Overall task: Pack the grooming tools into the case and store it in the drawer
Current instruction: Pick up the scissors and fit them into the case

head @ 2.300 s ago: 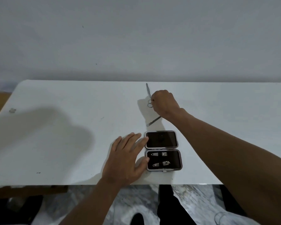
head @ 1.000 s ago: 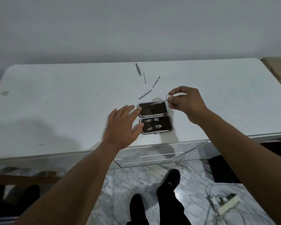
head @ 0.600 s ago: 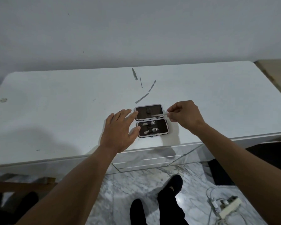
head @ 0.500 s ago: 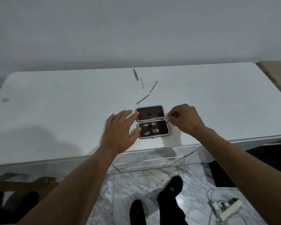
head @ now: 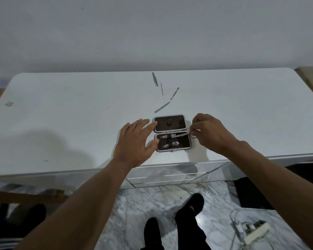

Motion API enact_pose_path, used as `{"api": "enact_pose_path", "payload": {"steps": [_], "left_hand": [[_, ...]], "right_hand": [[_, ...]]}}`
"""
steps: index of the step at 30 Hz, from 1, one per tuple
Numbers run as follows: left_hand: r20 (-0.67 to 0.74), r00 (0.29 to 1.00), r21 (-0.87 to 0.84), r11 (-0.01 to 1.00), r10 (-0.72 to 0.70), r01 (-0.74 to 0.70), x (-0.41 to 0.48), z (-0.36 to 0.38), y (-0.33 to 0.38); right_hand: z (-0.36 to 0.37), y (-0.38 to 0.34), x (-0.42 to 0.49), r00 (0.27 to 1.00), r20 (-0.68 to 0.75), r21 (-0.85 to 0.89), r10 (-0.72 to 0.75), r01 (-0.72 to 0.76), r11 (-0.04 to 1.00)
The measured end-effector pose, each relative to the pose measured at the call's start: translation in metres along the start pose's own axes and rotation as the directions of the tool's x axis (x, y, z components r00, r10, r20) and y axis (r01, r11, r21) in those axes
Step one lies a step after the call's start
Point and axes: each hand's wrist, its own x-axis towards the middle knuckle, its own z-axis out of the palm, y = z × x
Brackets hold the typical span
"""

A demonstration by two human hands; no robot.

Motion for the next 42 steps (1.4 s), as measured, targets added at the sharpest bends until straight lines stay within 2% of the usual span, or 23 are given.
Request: {"api": "enact_pose_path", "payload": {"steps": [29,42], "left_hand": [[0.005,1.0,0.012,1.0,0.004,-0.004,0.0,0.001,-0.001],[0.001,1.0,-0.001,1.0,0.005,-0.005,0.0,0.001,-0.002]], "right_hand": [[0.004,-0.018,-0.005,0.997,0.038,-0.044,-0.062,0.063,0.997],[0.011,-0.024,-0.001,0.999,0.042,-0.001,-0.033,0.033,0.999]]}}
